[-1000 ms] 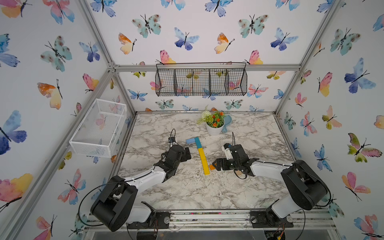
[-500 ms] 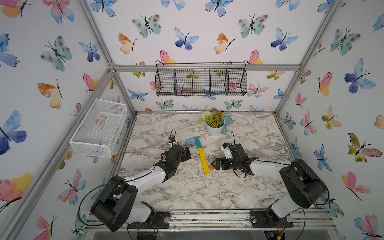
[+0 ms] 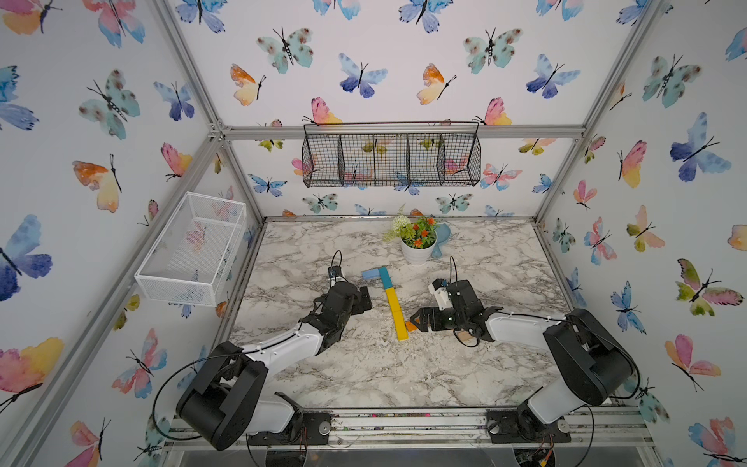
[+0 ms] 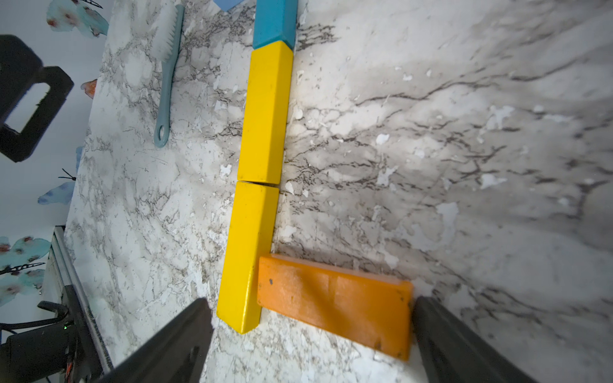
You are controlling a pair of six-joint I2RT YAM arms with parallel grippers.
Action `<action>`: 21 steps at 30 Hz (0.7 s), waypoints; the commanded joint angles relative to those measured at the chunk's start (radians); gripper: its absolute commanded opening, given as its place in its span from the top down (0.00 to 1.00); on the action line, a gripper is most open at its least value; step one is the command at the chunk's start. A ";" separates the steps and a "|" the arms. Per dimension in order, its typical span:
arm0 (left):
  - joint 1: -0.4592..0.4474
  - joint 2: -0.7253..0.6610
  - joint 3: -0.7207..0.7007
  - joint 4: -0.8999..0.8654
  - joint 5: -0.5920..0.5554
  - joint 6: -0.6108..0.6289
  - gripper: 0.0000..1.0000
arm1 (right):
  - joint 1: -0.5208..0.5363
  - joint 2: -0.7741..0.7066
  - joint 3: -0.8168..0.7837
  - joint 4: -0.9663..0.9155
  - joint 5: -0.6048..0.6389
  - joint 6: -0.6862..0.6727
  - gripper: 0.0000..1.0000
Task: Assemble a giraffe with building blocks
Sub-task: Assemble the building block at the center of the board.
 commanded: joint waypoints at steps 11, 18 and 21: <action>-0.004 -0.004 -0.009 0.018 -0.001 0.010 0.02 | -0.003 -0.007 -0.022 0.026 -0.028 0.015 0.00; -0.004 0.001 -0.009 0.024 -0.001 0.013 0.02 | -0.003 -0.013 -0.030 0.035 -0.025 0.017 0.00; -0.004 0.001 -0.006 0.021 0.001 0.013 0.02 | -0.003 -0.019 -0.035 0.036 -0.016 0.020 0.00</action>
